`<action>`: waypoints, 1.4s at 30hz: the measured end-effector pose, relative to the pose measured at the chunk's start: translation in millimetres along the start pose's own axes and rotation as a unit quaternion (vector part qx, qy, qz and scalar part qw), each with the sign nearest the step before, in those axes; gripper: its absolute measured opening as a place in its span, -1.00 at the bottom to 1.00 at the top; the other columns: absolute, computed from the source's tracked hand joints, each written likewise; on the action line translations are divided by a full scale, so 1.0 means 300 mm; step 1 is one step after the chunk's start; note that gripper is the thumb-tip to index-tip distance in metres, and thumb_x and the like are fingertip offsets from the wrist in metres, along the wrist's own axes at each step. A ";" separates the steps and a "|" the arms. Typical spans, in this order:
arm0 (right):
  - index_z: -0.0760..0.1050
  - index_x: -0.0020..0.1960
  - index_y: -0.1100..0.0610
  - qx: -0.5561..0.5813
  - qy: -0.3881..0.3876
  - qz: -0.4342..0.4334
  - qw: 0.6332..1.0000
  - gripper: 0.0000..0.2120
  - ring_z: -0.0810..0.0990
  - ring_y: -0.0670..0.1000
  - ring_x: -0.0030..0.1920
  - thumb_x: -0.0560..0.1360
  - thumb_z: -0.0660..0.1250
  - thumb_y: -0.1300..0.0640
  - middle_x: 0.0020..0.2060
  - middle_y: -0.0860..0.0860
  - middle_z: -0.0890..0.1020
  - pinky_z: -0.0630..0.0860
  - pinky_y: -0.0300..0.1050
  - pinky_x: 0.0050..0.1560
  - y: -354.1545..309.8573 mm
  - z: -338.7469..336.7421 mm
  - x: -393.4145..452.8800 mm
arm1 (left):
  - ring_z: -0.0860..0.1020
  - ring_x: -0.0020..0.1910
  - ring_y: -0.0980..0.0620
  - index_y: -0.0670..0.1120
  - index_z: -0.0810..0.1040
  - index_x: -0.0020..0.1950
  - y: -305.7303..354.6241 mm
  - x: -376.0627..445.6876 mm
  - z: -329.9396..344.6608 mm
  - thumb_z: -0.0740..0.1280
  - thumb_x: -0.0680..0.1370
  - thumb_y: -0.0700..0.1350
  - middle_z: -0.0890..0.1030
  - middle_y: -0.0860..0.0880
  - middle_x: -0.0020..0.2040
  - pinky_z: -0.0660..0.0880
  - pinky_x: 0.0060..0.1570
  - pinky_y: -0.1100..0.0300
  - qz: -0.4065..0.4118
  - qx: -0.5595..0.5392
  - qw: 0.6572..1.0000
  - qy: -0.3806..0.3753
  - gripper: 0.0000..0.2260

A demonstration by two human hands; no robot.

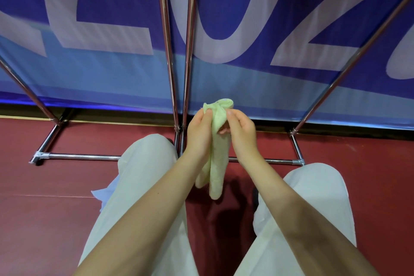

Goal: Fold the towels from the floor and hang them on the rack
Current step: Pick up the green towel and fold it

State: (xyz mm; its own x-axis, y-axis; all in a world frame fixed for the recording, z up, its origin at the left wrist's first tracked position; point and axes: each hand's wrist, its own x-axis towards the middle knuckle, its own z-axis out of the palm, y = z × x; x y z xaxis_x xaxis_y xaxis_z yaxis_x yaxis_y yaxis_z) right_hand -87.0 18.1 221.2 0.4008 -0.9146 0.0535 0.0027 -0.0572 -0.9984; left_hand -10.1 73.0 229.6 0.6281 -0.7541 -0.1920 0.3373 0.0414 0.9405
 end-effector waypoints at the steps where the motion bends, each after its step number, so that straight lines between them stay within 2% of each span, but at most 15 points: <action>1: 0.58 -0.02 0.18 -0.013 -0.015 -0.003 1.000 -0.85 0.56 -0.10 -0.30 0.59 0.23 0.20 -0.28 0.04 0.61 0.53 -0.17 -0.19 0.001 -0.002 0.001 | 0.58 -0.07 -0.04 -0.11 0.60 0.02 0.002 0.006 -0.006 0.13 0.65 -0.16 0.65 -0.17 -0.06 0.51 0.01 0.04 -0.007 -0.008 1.000 0.006 -0.76; 6: 0.63 0.04 0.03 -0.093 -0.064 -0.062 0.992 -0.77 0.58 -0.14 -0.18 0.53 0.29 0.30 -0.19 -0.03 0.63 0.47 -0.31 -0.07 0.001 -0.022 -0.002 | 0.62 -0.07 -0.03 -0.16 0.63 0.06 0.009 0.033 -0.027 0.20 0.64 -0.12 0.66 -0.12 -0.09 0.52 0.09 0.03 -0.045 -0.029 0.998 0.019 -0.77; 9: 0.57 -0.10 -0.17 -0.174 -0.022 -0.136 0.975 -0.69 0.51 0.01 -0.07 0.48 0.36 0.27 -0.17 -0.04 0.55 0.42 -0.29 -0.07 0.024 -0.028 0.008 | 0.64 0.03 -0.09 -0.19 0.61 0.13 0.008 0.039 -0.037 0.18 0.65 -0.12 0.68 -0.16 0.01 0.53 0.14 0.03 -0.056 -0.028 0.998 0.004 -0.75; 11: 0.52 -0.08 -0.15 -0.192 0.022 -0.154 0.969 -0.75 0.48 -0.01 0.00 0.46 0.38 0.22 -0.13 -0.07 0.51 0.43 -0.25 -0.09 0.032 -0.021 0.011 | 0.65 -0.01 -0.06 -0.20 0.60 0.12 0.016 0.030 -0.037 0.13 0.66 -0.16 0.68 -0.17 -0.01 0.56 0.04 0.12 -0.057 -0.026 0.998 -0.014 -0.74; 12: 0.50 0.00 -0.11 -0.183 0.039 -0.149 0.971 -0.78 0.48 -0.02 0.04 0.46 0.38 0.19 -0.07 -0.09 0.50 0.46 -0.21 -0.07 0.032 -0.018 0.010 | 0.64 -0.03 -0.05 -0.22 0.59 0.13 0.018 0.029 -0.039 0.12 0.66 -0.18 0.67 -0.18 0.00 0.56 0.01 0.15 -0.058 -0.026 0.998 -0.020 -0.74; 14: 0.40 0.25 -0.03 -0.152 0.048 -0.102 0.982 -0.61 0.49 -0.13 0.12 0.46 0.40 0.13 0.07 -0.13 0.50 0.50 -0.25 0.00 0.033 -0.017 0.015 | 0.63 0.01 -0.06 -0.25 0.57 0.19 0.021 0.036 -0.047 0.13 0.66 -0.17 0.66 -0.22 0.06 0.55 0.06 0.11 -0.064 -0.034 0.997 -0.022 -0.72; 16: 0.37 0.32 0.03 -0.099 0.018 -0.019 0.995 -0.52 0.53 -0.21 0.09 0.46 0.43 0.10 0.09 -0.14 0.55 0.50 -0.31 0.02 0.033 -0.015 0.025 | 0.63 0.07 -0.08 -0.24 0.57 0.23 0.029 0.042 -0.056 0.17 0.65 -0.12 0.65 -0.22 0.10 0.53 0.14 0.05 -0.074 -0.045 0.996 -0.024 -0.71; 19: 0.53 -0.03 0.11 -0.072 -0.023 0.053 0.996 -0.85 0.59 -0.12 -0.18 0.48 0.41 0.05 -0.18 -0.05 0.63 0.48 -0.18 -0.15 0.030 -0.001 0.031 | 0.65 0.00 -0.07 -0.22 0.60 0.18 0.036 0.049 -0.068 0.21 0.64 -0.07 0.68 -0.15 0.00 0.57 0.05 0.07 -0.086 -0.056 0.995 -0.019 -0.72; 21: 0.49 -0.19 0.10 -0.107 -0.012 0.049 0.993 -0.82 0.52 -0.13 -0.30 0.48 0.40 0.03 -0.32 -0.06 0.57 0.42 -0.23 -0.27 0.028 0.009 0.033 | 0.64 -0.07 -0.05 -0.22 0.61 0.12 0.039 0.046 -0.068 0.27 0.61 -0.05 0.66 -0.14 -0.07 0.56 -0.04 0.10 -0.093 -0.053 0.994 -0.013 -0.73; 27: 0.46 -0.18 0.11 -0.133 0.028 0.052 0.989 -0.78 0.51 -0.11 -0.31 0.48 0.38 -0.03 -0.30 -0.07 0.55 0.41 -0.27 -0.31 0.024 0.029 0.041 | 0.63 -0.04 -0.10 -0.24 0.62 0.10 0.027 0.025 -0.045 0.23 0.62 0.06 0.66 -0.16 -0.06 0.54 0.04 0.02 -0.119 -0.058 0.991 0.012 -0.63; 32: 0.47 -0.12 0.18 -0.129 0.066 0.062 0.987 -0.70 0.53 -0.01 -0.24 0.49 0.36 -0.07 -0.27 -0.02 0.56 0.46 -0.07 -0.16 0.040 0.049 0.049 | 0.67 -0.11 0.03 -0.05 0.63 -0.06 0.018 0.017 -0.015 0.13 0.64 0.14 0.71 -0.03 -0.14 0.57 0.04 0.07 -0.117 -0.042 0.992 0.002 -0.62; 36: 0.47 -0.07 0.17 -0.104 0.088 0.086 0.987 -0.71 0.59 0.05 -0.14 0.51 0.32 -0.08 -0.19 0.02 0.60 0.50 -0.03 -0.09 0.037 0.058 0.057 | 0.66 -0.15 0.14 0.00 0.61 0.01 0.001 0.009 -0.004 0.21 0.63 0.02 0.69 0.04 -0.11 0.54 -0.15 0.23 -0.048 0.034 0.998 0.000 -0.79; 38: 0.45 -0.08 0.17 -0.102 0.093 0.094 0.986 -0.70 0.56 0.05 -0.15 0.55 0.26 -0.09 -0.22 -0.01 0.56 0.48 -0.04 -0.08 0.035 0.062 0.060 | 0.64 -0.10 0.10 0.00 0.60 0.02 -0.005 0.009 -0.003 0.20 0.62 -0.05 0.68 0.01 -0.06 0.55 -0.11 0.18 -0.015 0.079 0.997 0.015 -0.82; 40: 0.43 -0.10 0.16 -0.092 0.092 0.097 0.987 -0.69 0.50 0.02 -0.17 0.58 0.20 -0.10 -0.25 -0.03 0.52 0.45 -0.04 -0.08 0.034 0.065 0.059 | 0.63 -0.11 0.08 0.01 0.59 -0.03 -0.002 0.015 -0.007 0.18 0.63 -0.09 0.67 -0.01 -0.09 0.55 -0.07 0.14 -0.009 0.075 0.997 0.036 -0.81; 42: 0.41 -0.14 0.13 -0.056 0.077 0.094 0.991 -0.71 0.45 -0.04 -0.23 0.59 0.19 -0.08 -0.29 -0.06 0.48 0.41 -0.08 -0.13 0.024 0.065 0.052 | 0.61 -0.21 0.18 0.01 0.57 -0.07 0.016 0.023 -0.014 0.16 0.64 -0.11 0.64 0.05 -0.15 0.54 -0.15 0.26 -0.001 0.048 0.998 0.051 -0.79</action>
State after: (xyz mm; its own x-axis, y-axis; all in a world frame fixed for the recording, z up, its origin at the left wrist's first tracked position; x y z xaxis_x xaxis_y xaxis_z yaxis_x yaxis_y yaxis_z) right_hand -62.8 11.3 214.4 0.2390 -0.9634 -0.1217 -0.1645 0.0833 -0.9828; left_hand -1.3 70.7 231.7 0.6976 -0.6830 -0.2164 0.2727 -0.0261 0.9617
